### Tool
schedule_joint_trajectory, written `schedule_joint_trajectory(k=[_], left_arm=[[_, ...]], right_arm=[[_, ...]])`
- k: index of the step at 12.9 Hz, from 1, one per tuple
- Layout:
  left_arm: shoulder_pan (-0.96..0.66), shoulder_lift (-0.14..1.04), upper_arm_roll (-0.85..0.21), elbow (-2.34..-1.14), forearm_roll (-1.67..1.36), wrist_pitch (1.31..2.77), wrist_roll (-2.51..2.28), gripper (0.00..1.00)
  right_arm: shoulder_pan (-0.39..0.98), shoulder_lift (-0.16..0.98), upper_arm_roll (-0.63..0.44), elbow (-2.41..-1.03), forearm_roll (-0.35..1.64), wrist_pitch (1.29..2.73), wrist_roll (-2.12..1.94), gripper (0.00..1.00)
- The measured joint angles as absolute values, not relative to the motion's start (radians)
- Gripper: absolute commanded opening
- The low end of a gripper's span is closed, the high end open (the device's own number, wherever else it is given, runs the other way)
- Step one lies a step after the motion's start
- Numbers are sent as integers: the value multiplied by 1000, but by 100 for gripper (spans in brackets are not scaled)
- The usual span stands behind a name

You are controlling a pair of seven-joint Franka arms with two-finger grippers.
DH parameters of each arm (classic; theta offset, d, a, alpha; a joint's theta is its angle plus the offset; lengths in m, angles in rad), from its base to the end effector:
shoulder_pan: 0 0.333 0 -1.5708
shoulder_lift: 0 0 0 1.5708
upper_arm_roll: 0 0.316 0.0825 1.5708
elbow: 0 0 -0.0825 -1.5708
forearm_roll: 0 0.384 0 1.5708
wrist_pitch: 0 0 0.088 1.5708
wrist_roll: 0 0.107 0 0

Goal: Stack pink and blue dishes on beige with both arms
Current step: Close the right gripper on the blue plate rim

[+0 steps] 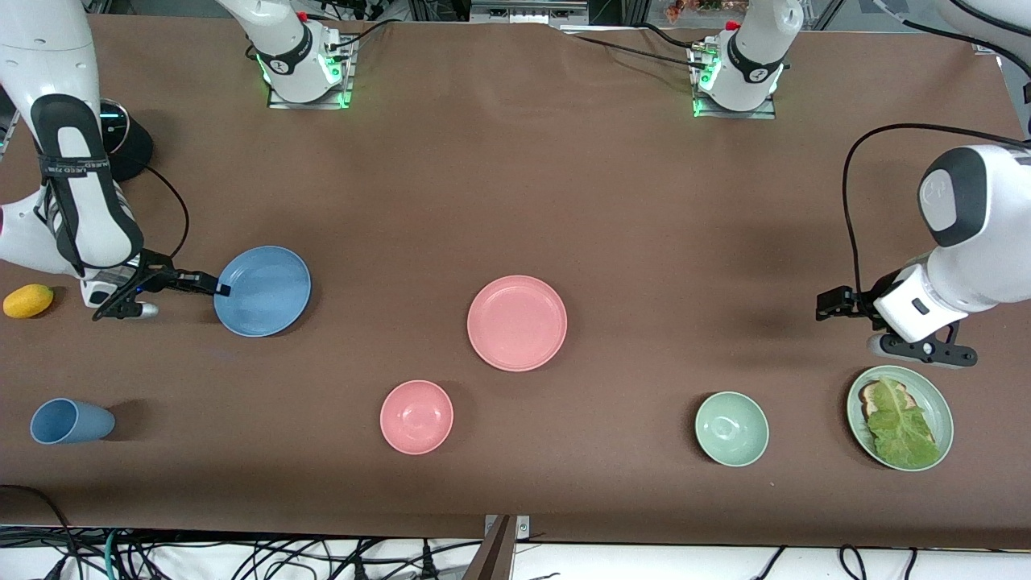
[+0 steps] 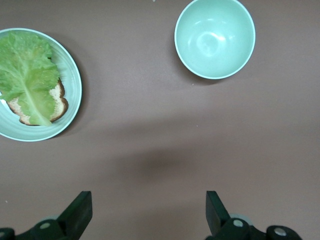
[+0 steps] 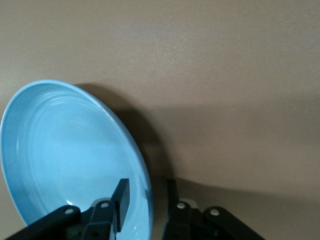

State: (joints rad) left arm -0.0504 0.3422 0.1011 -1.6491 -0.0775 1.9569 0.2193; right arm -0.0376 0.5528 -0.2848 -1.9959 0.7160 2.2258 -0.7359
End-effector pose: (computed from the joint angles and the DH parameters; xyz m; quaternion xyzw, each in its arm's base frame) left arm 0.6519 0.0215 0.4126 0.9971 -0.0717 -0.0135 0.0207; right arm 0.5542 -0.1641 0.1704 -0.9762 0.0444 0.0231 0.2111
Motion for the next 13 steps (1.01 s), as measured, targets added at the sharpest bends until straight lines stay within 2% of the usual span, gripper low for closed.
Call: schedule_joint_trajectory(k=[1,2,4,8,13], left_arm=[[-50,335,101,-1649,-77,1949,219,100],[-50,328,101,-1649,-78,1943,219,100],[-50,305,101,-1647,-78,1917,219,100],[-50,264,104,-1565,-78,1759,219,100],[-51,234,106,-1535,-78,1679,168,100]], right_arm=[[-38,561,-285,-1990,719,2225,-740,3],[-37,567,-284,-1986,721,2225,-742,0],[-37,564,-283,-1975,725,2209,-749,0],[-34,564,-282,-1956,725,2181,-751,0],[-7,553,-279,-1804,726,1918,-660,0]])
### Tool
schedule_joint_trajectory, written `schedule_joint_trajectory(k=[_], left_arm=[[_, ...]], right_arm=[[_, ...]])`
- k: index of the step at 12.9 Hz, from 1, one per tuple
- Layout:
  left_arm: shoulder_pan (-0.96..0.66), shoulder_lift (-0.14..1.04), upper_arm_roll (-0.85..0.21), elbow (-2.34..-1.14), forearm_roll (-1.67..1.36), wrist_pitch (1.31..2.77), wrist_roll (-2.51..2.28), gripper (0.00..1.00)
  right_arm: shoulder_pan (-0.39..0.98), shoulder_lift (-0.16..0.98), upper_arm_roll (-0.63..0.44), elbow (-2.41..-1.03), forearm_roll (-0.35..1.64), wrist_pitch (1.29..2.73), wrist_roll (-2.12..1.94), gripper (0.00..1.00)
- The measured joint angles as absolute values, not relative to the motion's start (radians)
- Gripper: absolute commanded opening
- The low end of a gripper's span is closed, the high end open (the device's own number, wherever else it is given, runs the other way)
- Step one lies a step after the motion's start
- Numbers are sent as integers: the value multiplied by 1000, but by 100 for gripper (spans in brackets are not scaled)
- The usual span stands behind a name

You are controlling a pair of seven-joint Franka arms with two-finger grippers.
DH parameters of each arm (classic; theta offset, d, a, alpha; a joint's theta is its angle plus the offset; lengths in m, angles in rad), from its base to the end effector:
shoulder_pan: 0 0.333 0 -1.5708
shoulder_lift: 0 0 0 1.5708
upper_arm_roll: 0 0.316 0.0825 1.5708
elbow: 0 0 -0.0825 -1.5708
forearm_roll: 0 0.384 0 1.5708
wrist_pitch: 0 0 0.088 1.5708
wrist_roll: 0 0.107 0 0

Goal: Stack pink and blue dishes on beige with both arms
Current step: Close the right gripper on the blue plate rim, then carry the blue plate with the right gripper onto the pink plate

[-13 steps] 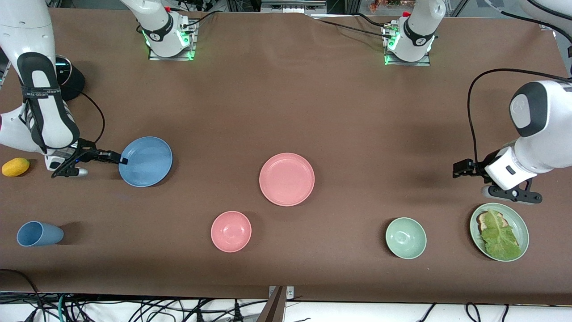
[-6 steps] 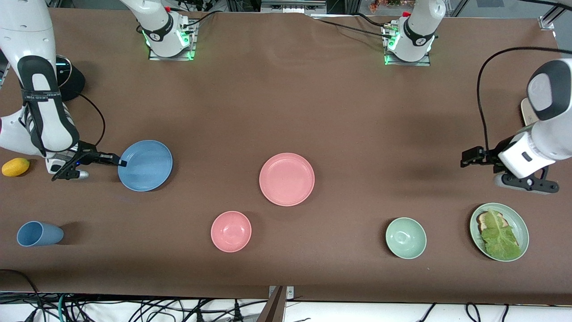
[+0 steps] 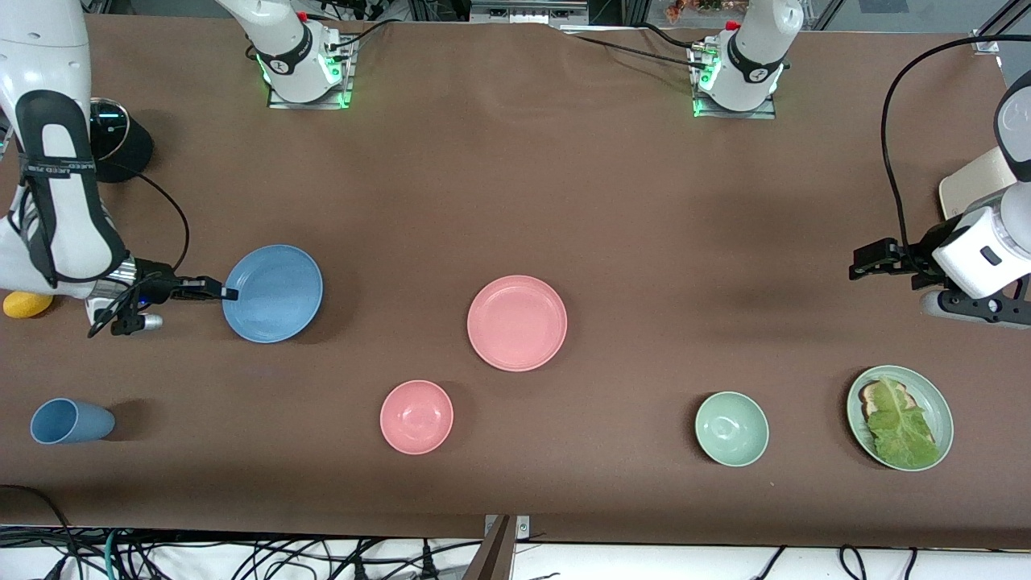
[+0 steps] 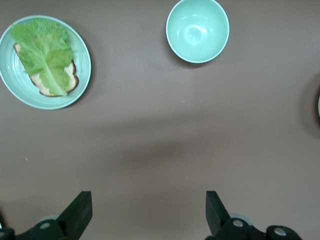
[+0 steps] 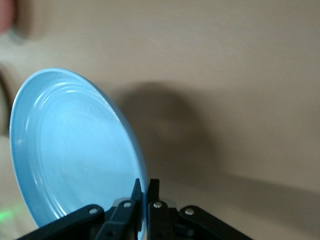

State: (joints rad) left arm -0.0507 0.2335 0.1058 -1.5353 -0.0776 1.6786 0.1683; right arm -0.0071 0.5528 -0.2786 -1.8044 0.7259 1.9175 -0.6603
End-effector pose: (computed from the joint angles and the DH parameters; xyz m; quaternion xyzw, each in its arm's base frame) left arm 0.6237 0.0207 0.5130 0.9973 -0.0515 -0.0412 0.0309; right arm 0.6037 -0.1183 0.2283 -0.9550 0.0053 0.0609 0.2902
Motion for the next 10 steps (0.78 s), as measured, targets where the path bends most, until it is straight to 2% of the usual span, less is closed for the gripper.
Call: schedule_joint_trajectory(k=[3,10], left_arm=[[-52,208,106,-1533,-78,1632,125,100],[-56,156,102,-1533,-48,1597,87,100]], right_arm=[[69,535,-275,-1722,719,1857,-555,0],[400,532,-269,-1622,691,1872,-174,0]])
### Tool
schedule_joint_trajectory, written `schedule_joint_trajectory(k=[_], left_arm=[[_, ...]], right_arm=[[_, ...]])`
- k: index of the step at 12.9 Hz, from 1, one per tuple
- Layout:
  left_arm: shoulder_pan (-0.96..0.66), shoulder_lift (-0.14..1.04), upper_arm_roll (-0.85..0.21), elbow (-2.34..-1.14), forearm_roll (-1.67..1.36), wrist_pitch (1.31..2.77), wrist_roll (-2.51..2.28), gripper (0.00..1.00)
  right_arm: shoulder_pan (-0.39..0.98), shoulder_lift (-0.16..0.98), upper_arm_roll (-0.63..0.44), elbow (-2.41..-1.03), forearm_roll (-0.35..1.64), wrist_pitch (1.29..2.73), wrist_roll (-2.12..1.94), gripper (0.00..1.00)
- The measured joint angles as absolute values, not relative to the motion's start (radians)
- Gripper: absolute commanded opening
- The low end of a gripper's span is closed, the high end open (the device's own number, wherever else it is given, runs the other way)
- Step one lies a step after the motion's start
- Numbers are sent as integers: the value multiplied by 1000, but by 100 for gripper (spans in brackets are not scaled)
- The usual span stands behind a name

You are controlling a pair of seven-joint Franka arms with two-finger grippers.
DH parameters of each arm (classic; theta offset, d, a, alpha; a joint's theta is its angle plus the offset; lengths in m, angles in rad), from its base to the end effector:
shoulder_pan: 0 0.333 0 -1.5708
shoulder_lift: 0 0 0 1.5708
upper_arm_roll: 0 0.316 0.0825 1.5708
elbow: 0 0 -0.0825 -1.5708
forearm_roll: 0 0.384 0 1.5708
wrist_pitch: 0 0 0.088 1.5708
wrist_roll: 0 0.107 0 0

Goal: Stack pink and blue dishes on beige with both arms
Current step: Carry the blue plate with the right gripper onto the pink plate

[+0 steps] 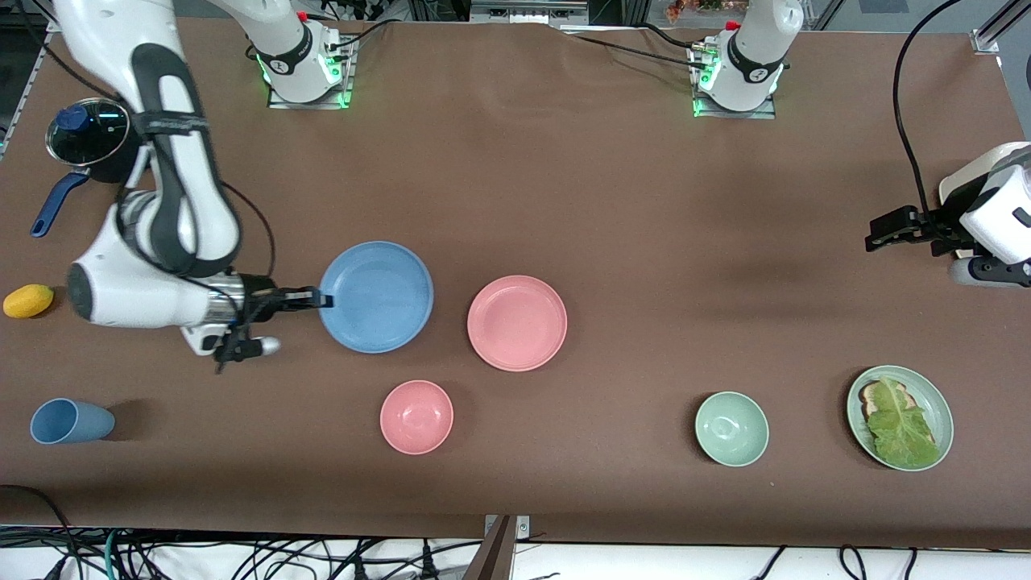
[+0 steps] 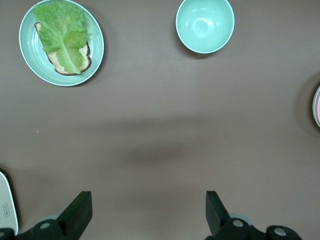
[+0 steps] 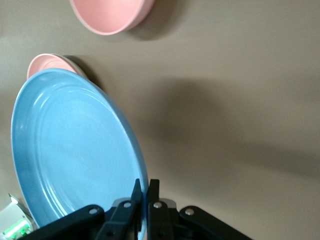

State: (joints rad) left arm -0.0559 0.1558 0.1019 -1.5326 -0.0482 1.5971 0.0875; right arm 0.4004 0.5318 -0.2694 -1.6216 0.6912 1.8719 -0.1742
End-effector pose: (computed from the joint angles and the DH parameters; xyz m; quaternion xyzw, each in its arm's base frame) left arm 0.5991 0.0183 0.5552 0.9987 -0.0193 -0.0440 0.0191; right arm 0.6453 0.1554 0.3126 -0.9630 -0.0130 0.1138 0.2440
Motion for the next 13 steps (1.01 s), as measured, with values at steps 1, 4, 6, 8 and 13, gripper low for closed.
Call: schedule_joint_trajectory(k=[1,4,6,8,13], left_arm=[[-56,149,102,-1532,-48,1597,86,100],[-51,113,107,-1531,-48,1575,85,100],[-50,98,108,-1532,-48,1550,84,100],[-50,96,107,-1532,-48,1525,84,100],[-63,51,75,-1530,-56,1513,84,100]], right_arm=[[450,536,-268,-1612,691,1897,-100,0],[588,562,-267,-1603,691,2050,80,0],[644,599,-264,-1598,700,2134,124,0],[659,643,-239,-1589,732,2189,127,0],[660,711,-190,-1564,743,2278,128,0]])
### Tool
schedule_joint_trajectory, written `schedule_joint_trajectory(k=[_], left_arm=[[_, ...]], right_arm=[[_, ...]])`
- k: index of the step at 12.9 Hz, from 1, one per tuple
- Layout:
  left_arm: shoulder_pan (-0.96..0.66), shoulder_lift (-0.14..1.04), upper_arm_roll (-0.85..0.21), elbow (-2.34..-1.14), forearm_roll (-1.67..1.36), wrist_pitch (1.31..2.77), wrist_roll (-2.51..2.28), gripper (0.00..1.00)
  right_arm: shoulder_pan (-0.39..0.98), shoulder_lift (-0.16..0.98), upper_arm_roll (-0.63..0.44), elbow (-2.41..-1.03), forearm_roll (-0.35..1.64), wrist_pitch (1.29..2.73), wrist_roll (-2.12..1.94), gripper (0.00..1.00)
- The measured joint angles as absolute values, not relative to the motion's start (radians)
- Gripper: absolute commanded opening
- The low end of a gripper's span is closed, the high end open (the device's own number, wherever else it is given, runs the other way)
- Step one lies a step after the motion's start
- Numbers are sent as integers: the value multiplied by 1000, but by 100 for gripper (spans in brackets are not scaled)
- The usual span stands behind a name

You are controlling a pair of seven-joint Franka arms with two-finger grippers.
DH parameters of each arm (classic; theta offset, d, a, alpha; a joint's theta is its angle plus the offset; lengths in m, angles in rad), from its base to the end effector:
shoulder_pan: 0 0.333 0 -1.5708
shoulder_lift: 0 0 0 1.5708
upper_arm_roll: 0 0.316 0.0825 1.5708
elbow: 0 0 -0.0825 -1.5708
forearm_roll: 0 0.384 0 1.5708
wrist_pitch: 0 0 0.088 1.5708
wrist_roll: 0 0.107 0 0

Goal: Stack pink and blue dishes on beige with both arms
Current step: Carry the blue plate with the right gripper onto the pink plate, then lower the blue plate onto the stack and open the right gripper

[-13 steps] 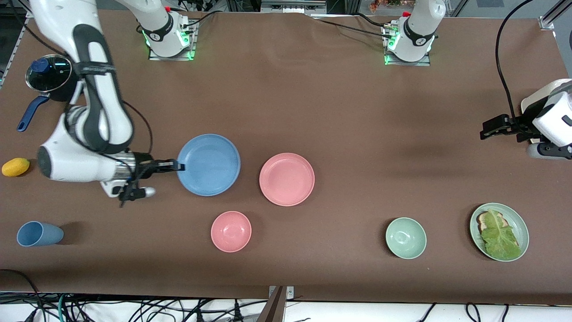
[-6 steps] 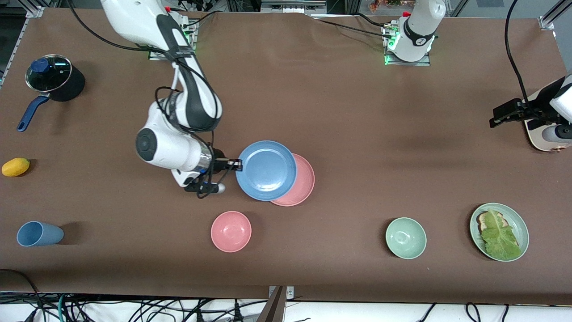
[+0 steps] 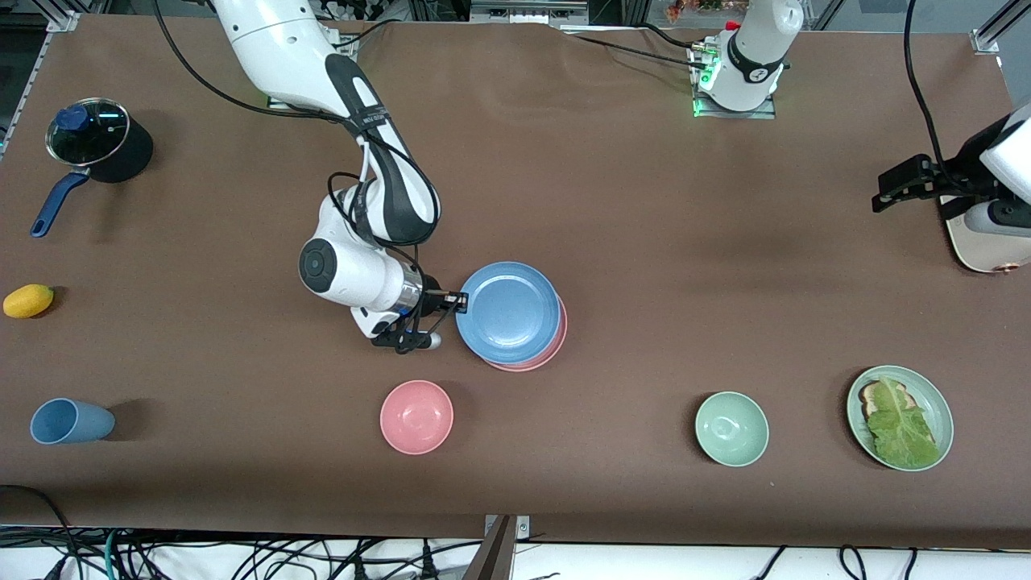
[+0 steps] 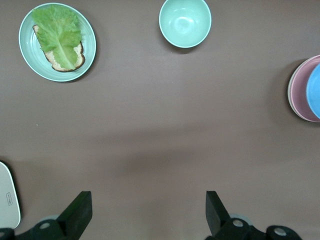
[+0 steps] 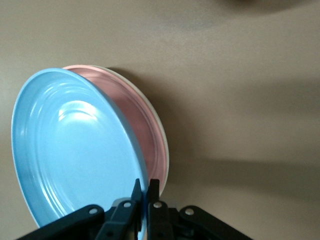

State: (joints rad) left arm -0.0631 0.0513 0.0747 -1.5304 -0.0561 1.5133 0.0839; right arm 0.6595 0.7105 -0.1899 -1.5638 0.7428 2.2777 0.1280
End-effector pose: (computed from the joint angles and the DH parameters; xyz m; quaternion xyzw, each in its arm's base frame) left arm 0.5640 -0.0008 0.6101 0.9984 -0.0367 -0.0328 0.0277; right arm 0.6142 0.3526 0.2364 -0.9743 0.0468 0.0502 0.2146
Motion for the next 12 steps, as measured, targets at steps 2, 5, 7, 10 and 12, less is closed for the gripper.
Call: schedule_joint_trajectory(k=[2,5,7,10,12], left_arm=[[-63,46,76,-1530,-59,1513,84,100],[-61,46,76,-1530,-59,1513,84,100],[-61,42,74,-1530,-62,1513,81,100],[-63,30,33,-1530,-62,1513,-27,100],[-62,26,23,-1530,-62,1513,-53,100]], right_arm=[[659,726,-177,-1552,743,2305,129,0],[659,749,-162,-1550,743,2340,130,0],[660,757,-159,-1547,743,2344,129,0],[660,757,-159,-1540,739,2344,128,0],[660,757,-160,-1540,733,2344,128,0]])
